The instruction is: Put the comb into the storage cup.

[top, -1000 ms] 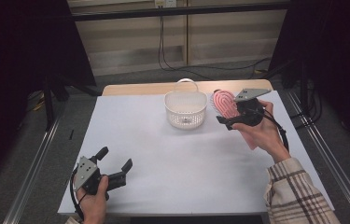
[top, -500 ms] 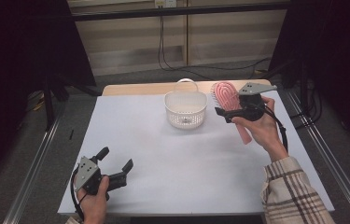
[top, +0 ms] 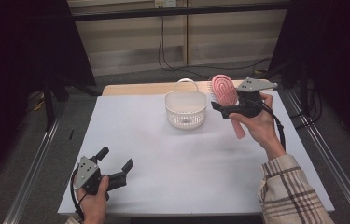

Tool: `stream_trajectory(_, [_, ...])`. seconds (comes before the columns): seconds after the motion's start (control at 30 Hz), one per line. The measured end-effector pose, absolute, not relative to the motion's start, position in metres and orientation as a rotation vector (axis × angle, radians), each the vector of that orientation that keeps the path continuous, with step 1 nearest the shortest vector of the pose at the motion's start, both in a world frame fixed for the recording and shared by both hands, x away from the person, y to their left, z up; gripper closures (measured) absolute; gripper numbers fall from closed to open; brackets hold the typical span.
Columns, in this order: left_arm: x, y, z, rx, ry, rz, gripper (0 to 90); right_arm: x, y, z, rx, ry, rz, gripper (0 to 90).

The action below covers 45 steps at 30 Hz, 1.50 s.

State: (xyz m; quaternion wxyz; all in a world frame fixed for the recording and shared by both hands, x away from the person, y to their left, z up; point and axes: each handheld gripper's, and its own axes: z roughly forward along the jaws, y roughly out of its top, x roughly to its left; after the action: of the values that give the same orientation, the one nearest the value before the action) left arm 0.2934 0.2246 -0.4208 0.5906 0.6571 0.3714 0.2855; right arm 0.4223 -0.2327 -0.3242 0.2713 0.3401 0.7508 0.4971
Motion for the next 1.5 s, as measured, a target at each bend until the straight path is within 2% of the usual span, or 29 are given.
stream_trajectory(1.5, [0.293, 0.225, -0.421, 1.532, 0.860, 0.655, 2.9, 0.460, -0.186, -0.278, 0.855, 1.834, 1.515, 19.5])
